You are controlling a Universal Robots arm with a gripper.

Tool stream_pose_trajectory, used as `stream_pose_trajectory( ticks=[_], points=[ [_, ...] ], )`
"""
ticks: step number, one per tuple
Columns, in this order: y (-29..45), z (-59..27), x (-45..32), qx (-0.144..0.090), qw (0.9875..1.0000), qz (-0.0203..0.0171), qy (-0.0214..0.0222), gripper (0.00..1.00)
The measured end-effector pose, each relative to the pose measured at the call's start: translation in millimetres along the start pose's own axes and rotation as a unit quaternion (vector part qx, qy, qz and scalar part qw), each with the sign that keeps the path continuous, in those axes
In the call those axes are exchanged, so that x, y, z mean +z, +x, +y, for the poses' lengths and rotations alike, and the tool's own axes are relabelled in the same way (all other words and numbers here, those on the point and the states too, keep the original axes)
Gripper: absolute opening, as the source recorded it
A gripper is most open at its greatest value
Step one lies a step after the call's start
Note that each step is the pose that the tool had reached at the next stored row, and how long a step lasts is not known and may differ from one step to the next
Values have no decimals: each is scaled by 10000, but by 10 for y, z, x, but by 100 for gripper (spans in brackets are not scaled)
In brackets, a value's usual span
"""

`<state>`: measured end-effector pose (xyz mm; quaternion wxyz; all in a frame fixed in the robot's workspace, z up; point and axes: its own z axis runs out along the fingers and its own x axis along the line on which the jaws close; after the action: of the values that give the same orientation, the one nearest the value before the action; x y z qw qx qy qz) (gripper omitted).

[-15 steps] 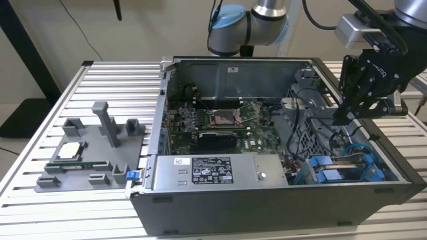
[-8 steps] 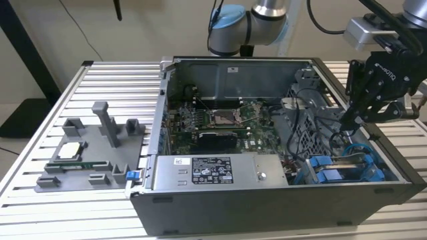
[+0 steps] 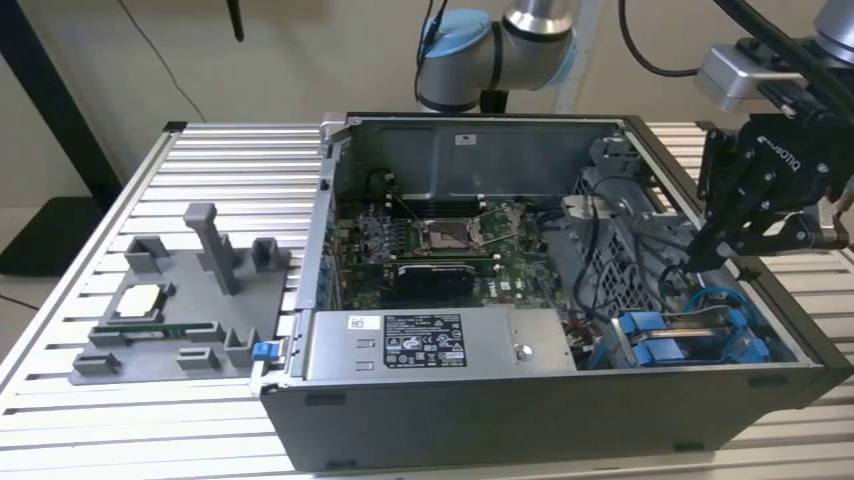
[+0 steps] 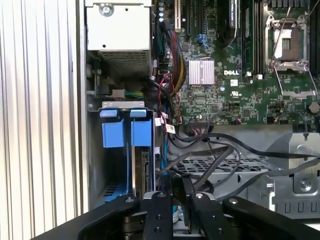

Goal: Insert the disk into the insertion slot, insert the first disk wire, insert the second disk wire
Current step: 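Insert the first disk wire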

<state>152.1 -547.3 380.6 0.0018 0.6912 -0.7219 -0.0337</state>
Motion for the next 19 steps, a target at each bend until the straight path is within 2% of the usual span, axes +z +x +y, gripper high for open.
stream_pose_trajectory(
  ticks=[6,19],
  points=[
    [56,-22,39,3,10000,34,-24,0],
    [130,-34,172,5,10000,75,-23,0]
  ],
)
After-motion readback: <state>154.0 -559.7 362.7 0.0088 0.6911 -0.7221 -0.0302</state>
